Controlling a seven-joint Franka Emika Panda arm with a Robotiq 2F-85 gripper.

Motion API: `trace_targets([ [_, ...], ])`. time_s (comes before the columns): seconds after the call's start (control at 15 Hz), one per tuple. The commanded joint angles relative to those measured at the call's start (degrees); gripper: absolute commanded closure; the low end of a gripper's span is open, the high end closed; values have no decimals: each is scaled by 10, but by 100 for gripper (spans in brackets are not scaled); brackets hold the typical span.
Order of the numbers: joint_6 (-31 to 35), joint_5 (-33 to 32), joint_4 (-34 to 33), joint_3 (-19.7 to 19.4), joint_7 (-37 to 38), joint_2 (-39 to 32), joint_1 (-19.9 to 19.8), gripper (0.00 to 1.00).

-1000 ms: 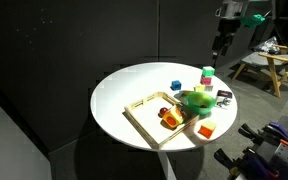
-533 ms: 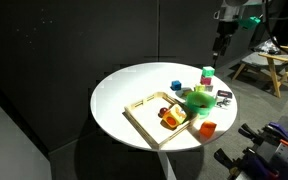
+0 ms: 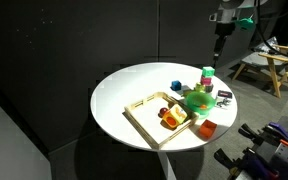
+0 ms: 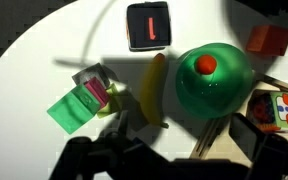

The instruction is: Put the black soft cube on the green block

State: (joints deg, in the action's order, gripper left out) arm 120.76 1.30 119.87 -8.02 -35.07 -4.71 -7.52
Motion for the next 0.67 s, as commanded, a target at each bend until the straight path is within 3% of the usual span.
trace_targets([
  [0.0, -22, -10, -41, 4, -45, -24, -10, 0],
  [0.6, -4, -1, -19, 8, -30, -18, -9, 0],
])
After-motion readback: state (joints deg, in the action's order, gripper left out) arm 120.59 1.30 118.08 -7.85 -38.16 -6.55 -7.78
